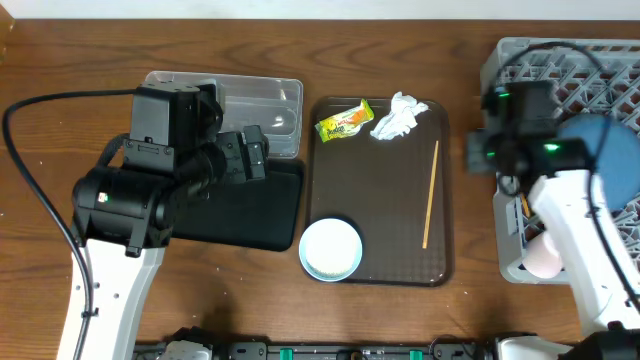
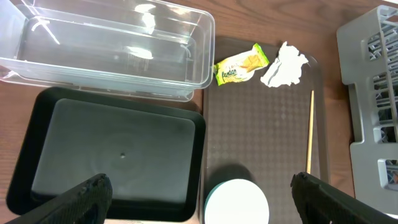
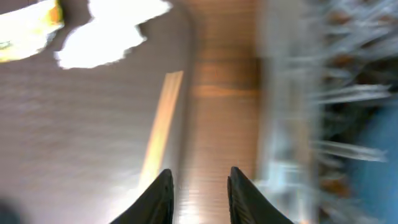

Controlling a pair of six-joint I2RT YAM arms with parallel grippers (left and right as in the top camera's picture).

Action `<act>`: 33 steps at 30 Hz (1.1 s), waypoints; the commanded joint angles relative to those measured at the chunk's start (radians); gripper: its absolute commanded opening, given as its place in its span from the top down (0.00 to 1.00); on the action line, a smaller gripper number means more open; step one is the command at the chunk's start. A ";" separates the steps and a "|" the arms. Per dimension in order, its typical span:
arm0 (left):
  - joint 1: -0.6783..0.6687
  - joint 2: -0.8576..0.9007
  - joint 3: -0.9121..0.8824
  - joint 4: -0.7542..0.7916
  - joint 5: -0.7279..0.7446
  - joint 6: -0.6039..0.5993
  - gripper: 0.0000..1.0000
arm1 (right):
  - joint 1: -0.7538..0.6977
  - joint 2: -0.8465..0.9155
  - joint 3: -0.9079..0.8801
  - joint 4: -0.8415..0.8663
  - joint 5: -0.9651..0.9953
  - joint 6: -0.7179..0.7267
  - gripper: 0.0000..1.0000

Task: Sort waste into correct bins and load items into the dishwasher rack
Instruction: 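Place the chopstick into the dish rack with the right gripper, then grasp the second chopstick with the right gripper, then place the second chopstick into the dish rack with the right gripper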

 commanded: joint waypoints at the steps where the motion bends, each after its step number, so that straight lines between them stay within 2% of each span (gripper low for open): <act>1: 0.004 0.003 0.009 -0.003 -0.010 -0.005 0.06 | 0.109 0.054 -0.003 -0.035 -0.018 0.227 0.64; 3: 0.004 0.003 0.009 -0.003 -0.009 -0.005 0.06 | 0.152 0.103 -0.003 -0.058 0.027 0.332 0.58; 6: 0.004 0.003 0.009 -0.003 -0.009 -0.005 0.06 | 0.185 0.197 -0.004 -0.055 0.072 0.422 0.55; 14: 0.004 0.003 0.009 -0.003 -0.010 -0.005 0.06 | 0.186 0.417 -0.004 -0.021 0.058 0.550 0.57; 16: 0.004 0.003 0.009 -0.003 -0.009 -0.005 0.05 | 0.186 0.452 -0.004 -0.022 0.059 0.553 0.61; 17: 0.004 0.003 0.009 -0.003 -0.009 -0.005 0.06 | 0.186 0.463 -0.004 -0.023 0.058 0.552 0.67; 19: 0.004 0.003 0.009 -0.003 -0.010 -0.005 0.06 | 0.186 0.476 -0.004 -0.022 0.030 0.550 0.90; 20: 0.004 0.003 0.009 -0.003 -0.010 -0.005 0.06 | 0.186 0.477 -0.004 -0.021 0.011 0.539 0.99; 27: 0.004 0.003 0.009 -0.003 -0.010 -0.005 0.06 | 0.165 0.347 0.026 -0.010 -0.008 0.369 0.99; 33: 0.004 0.003 0.009 -0.003 -0.010 -0.005 0.06 | 0.040 0.109 0.070 0.030 -0.016 0.013 0.99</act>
